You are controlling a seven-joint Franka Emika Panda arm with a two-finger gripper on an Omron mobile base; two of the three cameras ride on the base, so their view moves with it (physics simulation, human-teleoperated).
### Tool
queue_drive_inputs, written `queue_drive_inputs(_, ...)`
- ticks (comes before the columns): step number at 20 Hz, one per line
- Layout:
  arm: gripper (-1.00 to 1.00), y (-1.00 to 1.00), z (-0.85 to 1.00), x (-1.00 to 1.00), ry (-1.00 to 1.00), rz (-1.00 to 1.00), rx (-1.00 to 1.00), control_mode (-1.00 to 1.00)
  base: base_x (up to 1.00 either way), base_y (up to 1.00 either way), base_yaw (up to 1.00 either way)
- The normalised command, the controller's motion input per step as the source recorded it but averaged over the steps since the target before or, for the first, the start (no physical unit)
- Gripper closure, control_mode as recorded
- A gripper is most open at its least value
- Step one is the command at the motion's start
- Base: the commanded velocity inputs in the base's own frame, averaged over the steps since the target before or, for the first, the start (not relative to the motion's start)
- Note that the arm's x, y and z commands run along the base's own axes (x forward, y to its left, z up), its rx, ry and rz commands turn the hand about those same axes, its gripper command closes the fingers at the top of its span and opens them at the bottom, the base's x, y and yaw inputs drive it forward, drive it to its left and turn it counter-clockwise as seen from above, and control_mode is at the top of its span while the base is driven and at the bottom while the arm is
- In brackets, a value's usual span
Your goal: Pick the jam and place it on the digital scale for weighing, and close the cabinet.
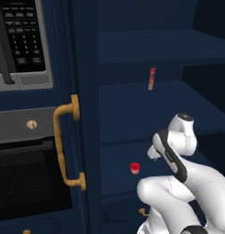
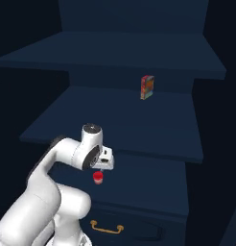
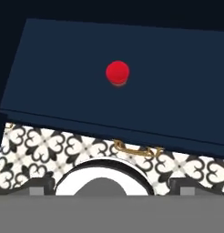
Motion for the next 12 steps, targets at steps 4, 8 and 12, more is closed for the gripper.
queue_drive_inputs(4, -1.0, -0.84, -0.46, -0.01, -0.18, 0.16, 0.2, -1.0, 0.0, 0.0, 0.0)
queue_drive_inputs(8, -1.0, -0.59, -0.44, 0.0, -0.36, 0.14, 0.23, -1.0, 0.0, 0.0, 0.0)
queue_drive_inputs(12, -1.0, -0.24, -0.35, 0.05, -0.35, 0.12, 0.12, -1.0, 0.0, 0.0, 0.0)
